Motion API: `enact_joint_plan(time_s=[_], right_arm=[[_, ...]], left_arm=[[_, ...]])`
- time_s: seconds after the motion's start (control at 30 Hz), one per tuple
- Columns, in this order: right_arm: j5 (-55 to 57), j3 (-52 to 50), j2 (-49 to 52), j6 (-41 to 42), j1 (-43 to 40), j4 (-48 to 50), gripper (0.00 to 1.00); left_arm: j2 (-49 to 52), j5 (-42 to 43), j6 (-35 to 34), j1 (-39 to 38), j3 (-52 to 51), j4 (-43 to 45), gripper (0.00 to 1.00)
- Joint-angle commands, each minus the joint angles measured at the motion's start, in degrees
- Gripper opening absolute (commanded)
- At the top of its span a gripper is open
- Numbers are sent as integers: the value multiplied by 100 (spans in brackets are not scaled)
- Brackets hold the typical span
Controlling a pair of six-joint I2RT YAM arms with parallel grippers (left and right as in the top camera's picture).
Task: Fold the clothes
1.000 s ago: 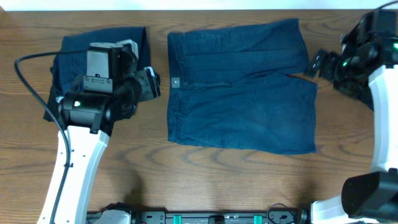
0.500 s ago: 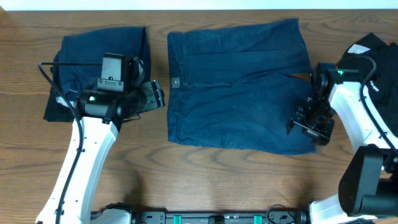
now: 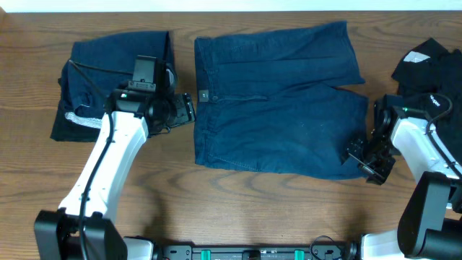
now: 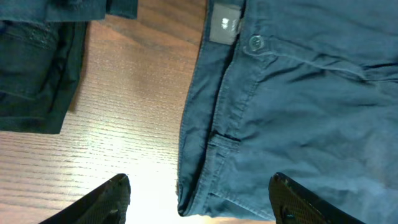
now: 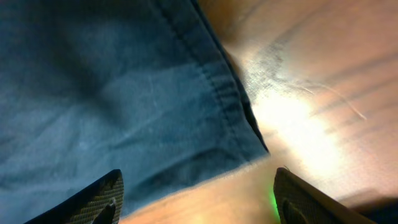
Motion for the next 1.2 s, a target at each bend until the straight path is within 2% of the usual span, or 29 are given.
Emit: enact_joint_plan(time_s=[0.0,0.37,0.6,0.73,0.8,0.97,1.0,1.07,1.17], right_arm=[[-269,-354,-90,111,-37,302,75],[573,-599,-90,411,-63,752,74],[501,-951,-90,455,-63,1325,71],[474,-1012,-90,450,-63,1368,85],[474,-1014,-90,450,-63,1370,86],[470,-1014,-90,450,-63,1394,49],[468,-1014,-90,450,-63,1390,44],[468,-1014,-90,450,-63,1386,40],[470,-1014,-90,452,-63,1390,18]], left_arm=[[101,-74,13,24,-24,7,73],[101,-74,13,24,-24,50,74],[101,-74,13,24,-24,46,74],[101,-74,13,24,-24,46,74],[101,-74,11,24,-24,48,74],[101,-72,11,24,-24,44,74],[101,-72,11,24,-24,44,74],[101,-72,11,24,-24,42,74],[101,-72,11,24,-24,17,74]])
